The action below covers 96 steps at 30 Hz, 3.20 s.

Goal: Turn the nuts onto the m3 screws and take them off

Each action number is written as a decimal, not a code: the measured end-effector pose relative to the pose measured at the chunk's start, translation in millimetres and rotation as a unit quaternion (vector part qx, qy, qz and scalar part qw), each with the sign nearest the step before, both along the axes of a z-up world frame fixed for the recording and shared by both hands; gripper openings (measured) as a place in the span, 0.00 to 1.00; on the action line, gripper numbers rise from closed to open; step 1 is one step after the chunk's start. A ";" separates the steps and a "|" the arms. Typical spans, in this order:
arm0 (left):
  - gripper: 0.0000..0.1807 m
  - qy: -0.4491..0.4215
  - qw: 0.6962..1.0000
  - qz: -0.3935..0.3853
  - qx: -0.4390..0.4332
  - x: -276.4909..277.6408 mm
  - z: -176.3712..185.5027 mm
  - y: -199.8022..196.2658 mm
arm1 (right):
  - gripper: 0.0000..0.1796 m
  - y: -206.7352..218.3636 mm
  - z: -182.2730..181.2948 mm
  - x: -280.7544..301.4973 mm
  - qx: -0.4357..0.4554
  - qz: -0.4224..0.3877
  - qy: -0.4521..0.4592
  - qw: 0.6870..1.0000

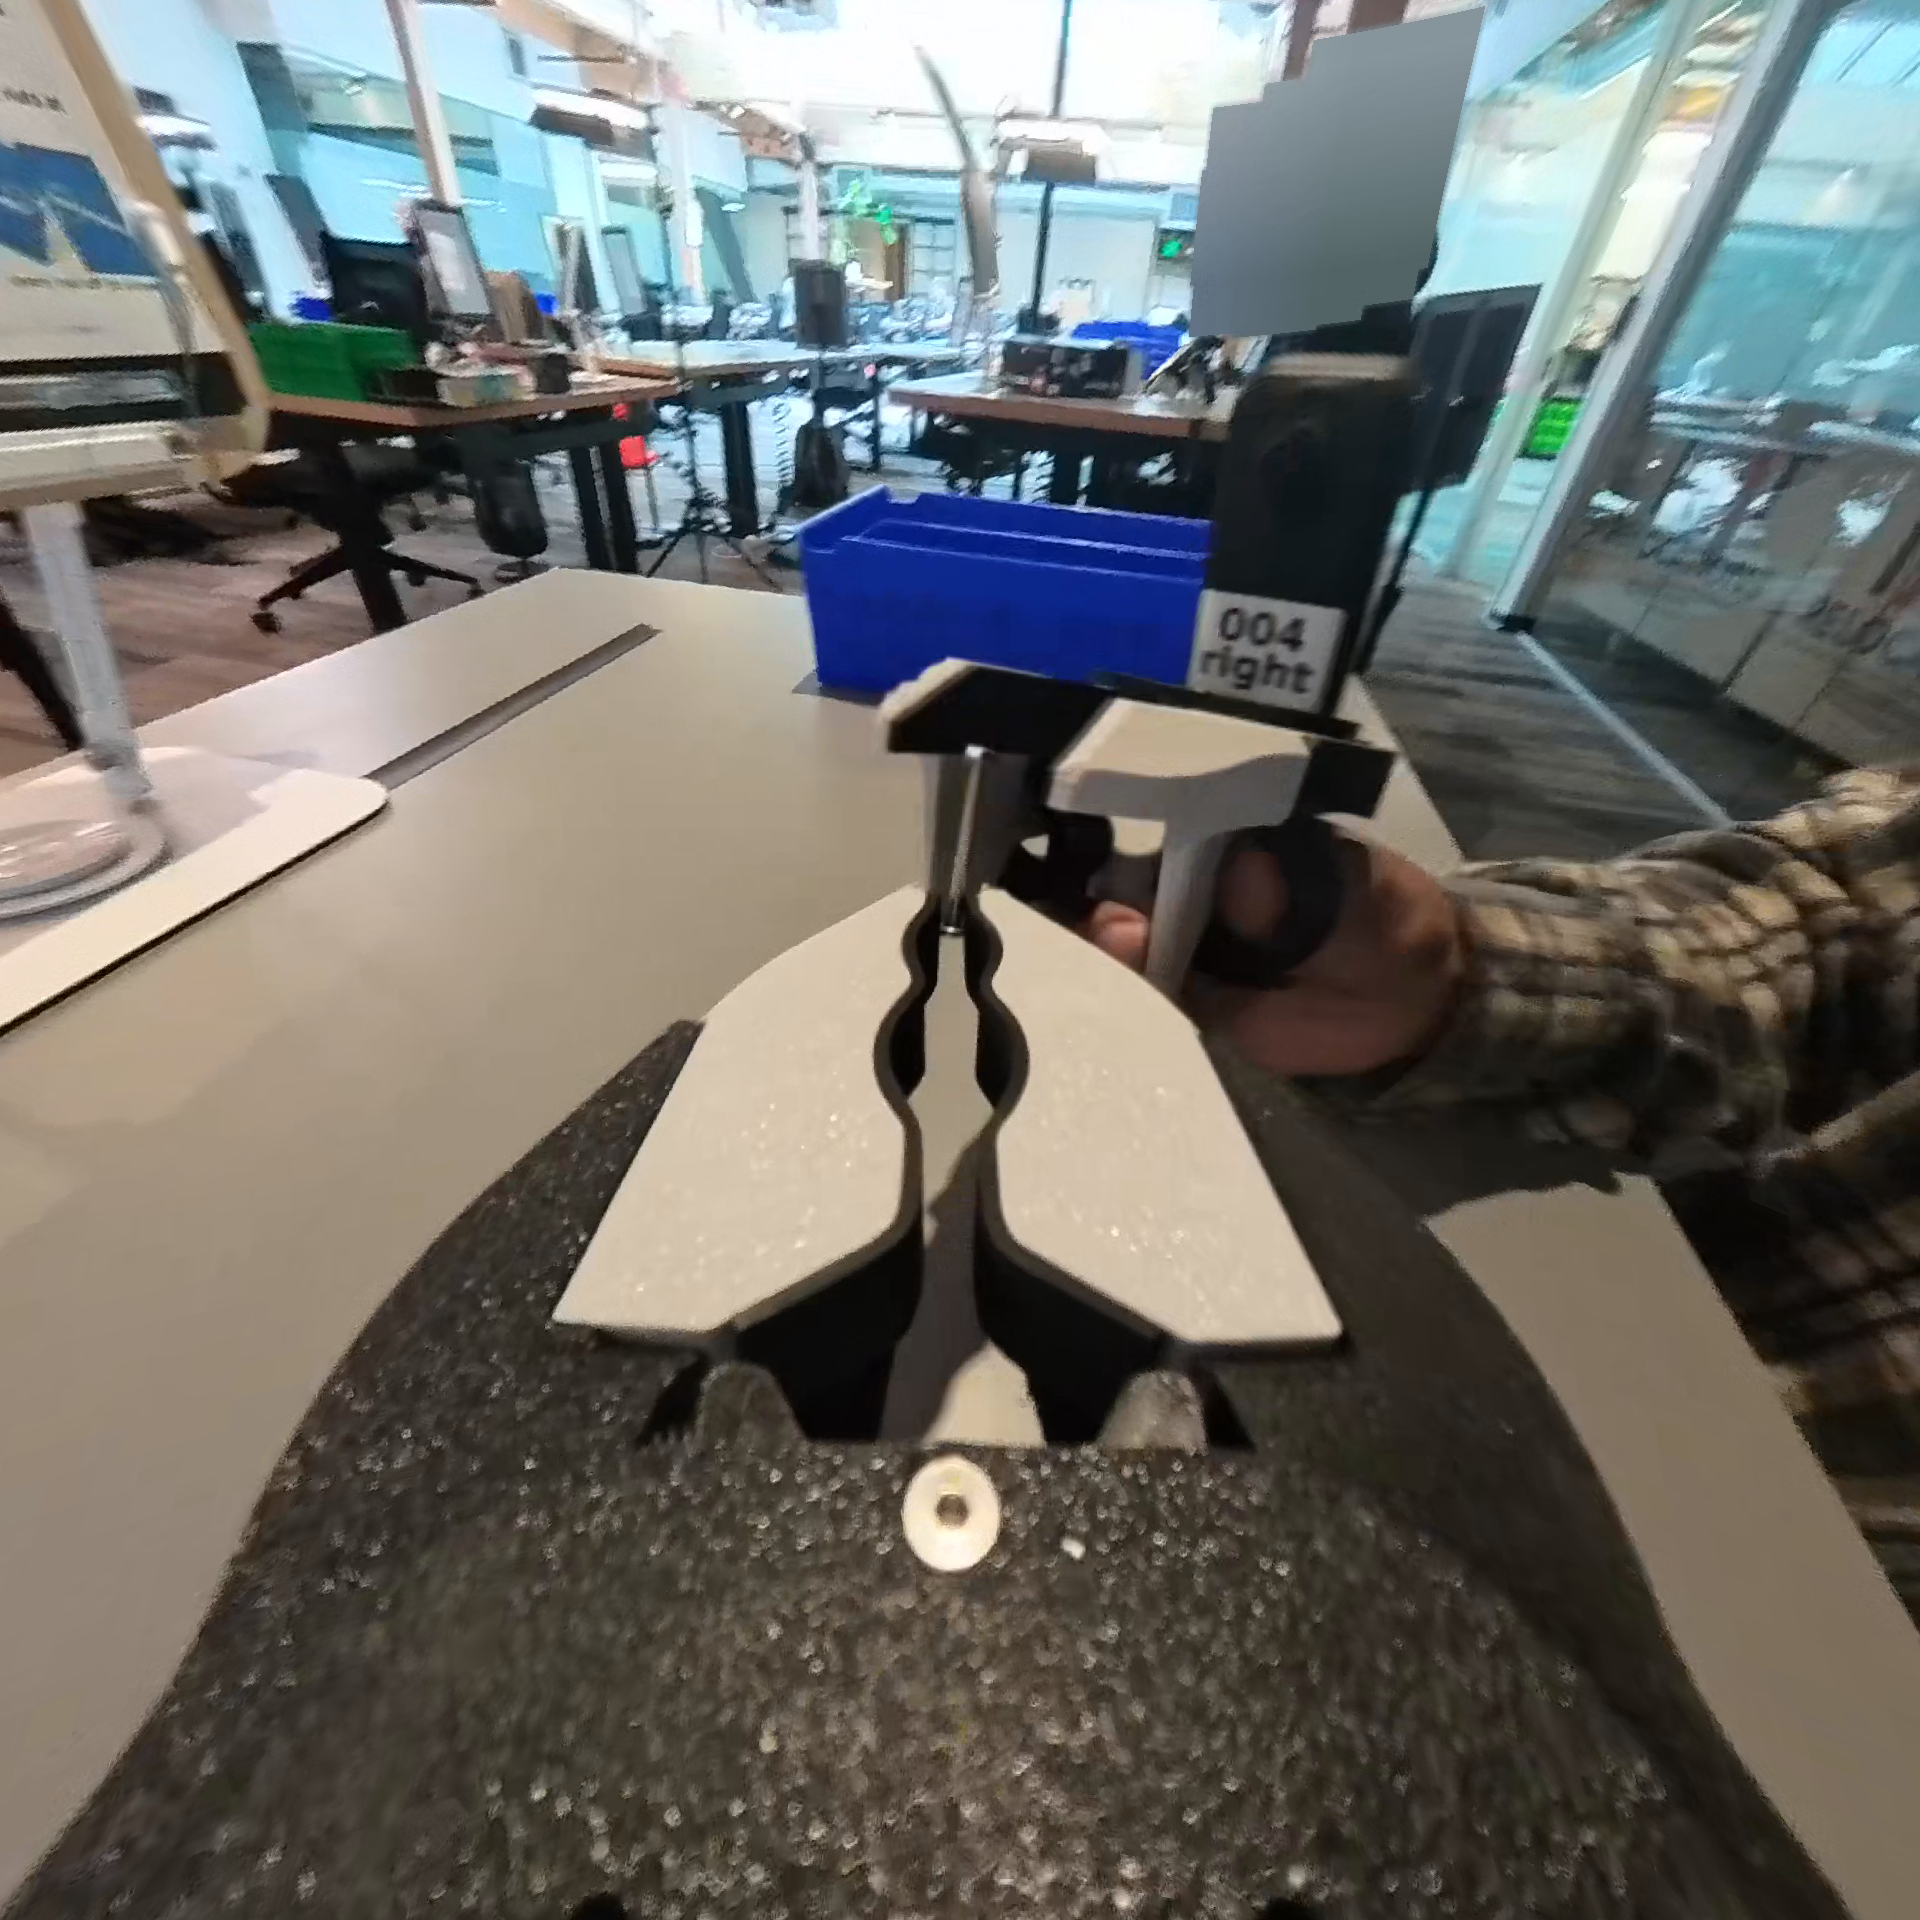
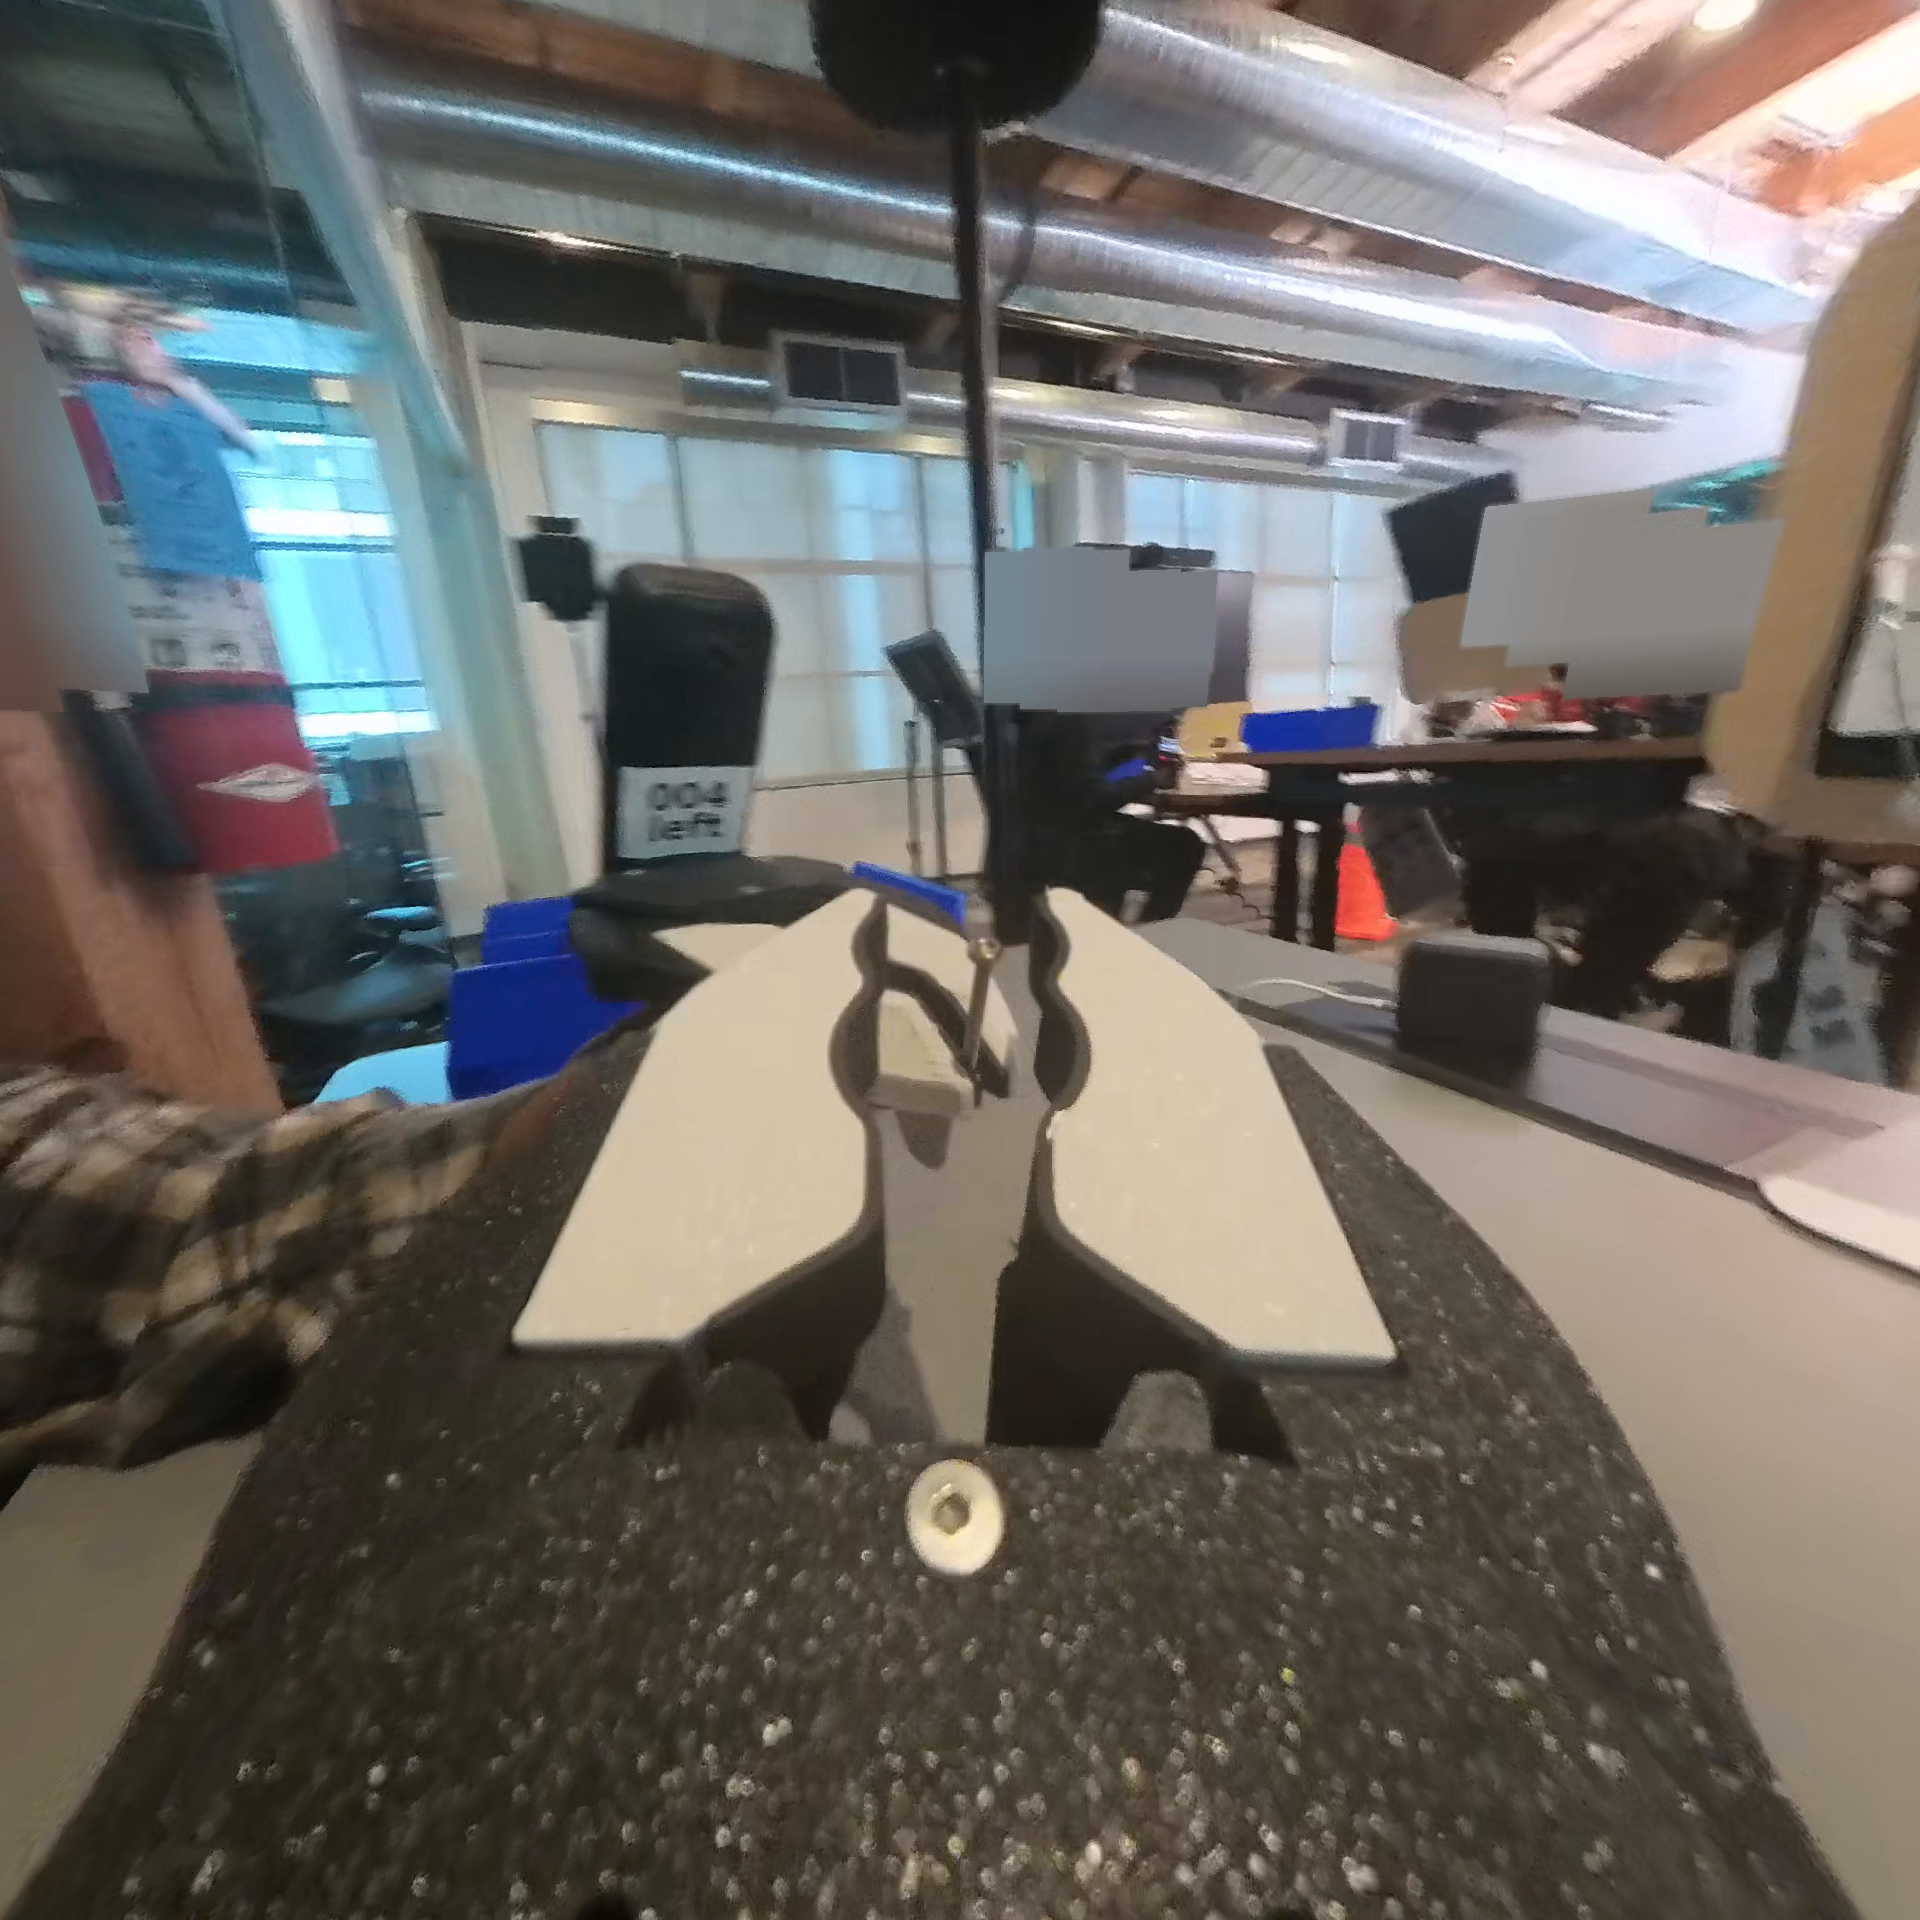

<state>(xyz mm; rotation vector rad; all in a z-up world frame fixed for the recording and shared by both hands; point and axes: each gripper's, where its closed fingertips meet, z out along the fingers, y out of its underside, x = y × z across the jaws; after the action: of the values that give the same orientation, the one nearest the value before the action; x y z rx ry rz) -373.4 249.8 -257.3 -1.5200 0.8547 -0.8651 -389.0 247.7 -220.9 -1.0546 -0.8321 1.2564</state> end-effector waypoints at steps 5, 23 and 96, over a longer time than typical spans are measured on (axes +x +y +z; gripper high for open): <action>0.02 -0.042 0.995 -0.090 -0.028 2.0 3.9 -13.4 | 0.13 -19.4 5.4 21.4 0.074 0.127 -0.020 0.989; 0.02 -0.029 0.988 -0.146 -0.029 13.5 -1.0 -27.9 | 0.03 -29.7 -8.8 22.6 0.162 0.261 -0.101 0.946; 0.02 -0.089 0.992 0.052 -0.077 -16.3 0.0 18.7 | 0.49 -16.4 -11.0 -12.5 0.066 0.044 -0.101 0.992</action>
<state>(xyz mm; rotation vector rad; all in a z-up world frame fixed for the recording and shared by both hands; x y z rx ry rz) -389.8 268.5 -257.4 -1.5787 0.5849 -0.9900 -401.6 231.3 -231.8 -1.0587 -1.1115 1.1645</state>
